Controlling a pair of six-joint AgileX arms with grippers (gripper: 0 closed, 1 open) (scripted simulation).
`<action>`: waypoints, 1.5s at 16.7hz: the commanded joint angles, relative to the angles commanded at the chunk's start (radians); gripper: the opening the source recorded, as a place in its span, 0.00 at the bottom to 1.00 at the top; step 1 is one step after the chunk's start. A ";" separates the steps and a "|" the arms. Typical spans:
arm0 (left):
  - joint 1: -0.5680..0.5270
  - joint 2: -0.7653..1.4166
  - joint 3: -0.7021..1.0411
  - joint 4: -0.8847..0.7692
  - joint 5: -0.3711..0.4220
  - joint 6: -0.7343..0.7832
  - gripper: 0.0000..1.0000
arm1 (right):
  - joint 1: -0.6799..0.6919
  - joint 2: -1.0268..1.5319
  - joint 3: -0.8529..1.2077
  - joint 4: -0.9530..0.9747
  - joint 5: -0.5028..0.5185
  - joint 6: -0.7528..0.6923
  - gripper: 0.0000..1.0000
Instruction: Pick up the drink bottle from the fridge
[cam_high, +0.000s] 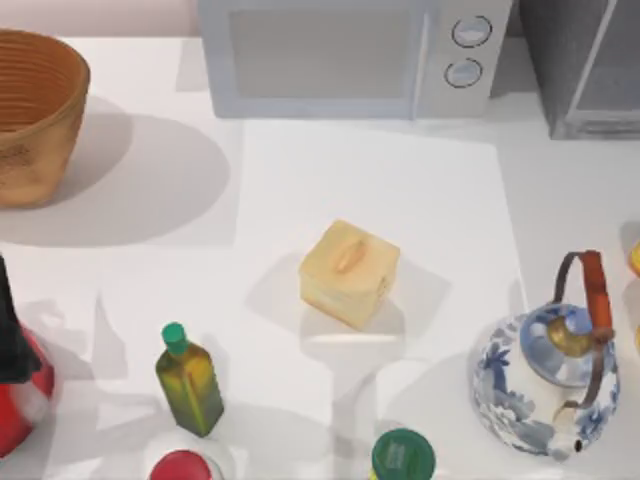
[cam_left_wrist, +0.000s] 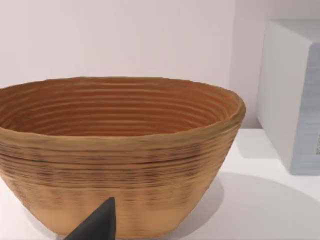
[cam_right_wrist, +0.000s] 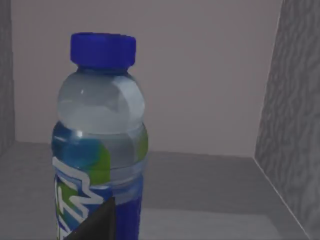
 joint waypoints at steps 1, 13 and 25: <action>0.000 0.000 0.000 0.000 0.000 0.000 1.00 | 0.039 0.040 0.035 -0.028 0.027 0.005 1.00; 0.000 0.000 0.000 0.000 0.000 0.000 1.00 | 0.224 0.173 0.182 -0.102 0.158 0.041 1.00; 0.000 0.000 0.000 0.000 0.000 0.000 1.00 | 0.251 0.313 0.467 -0.247 0.187 0.040 1.00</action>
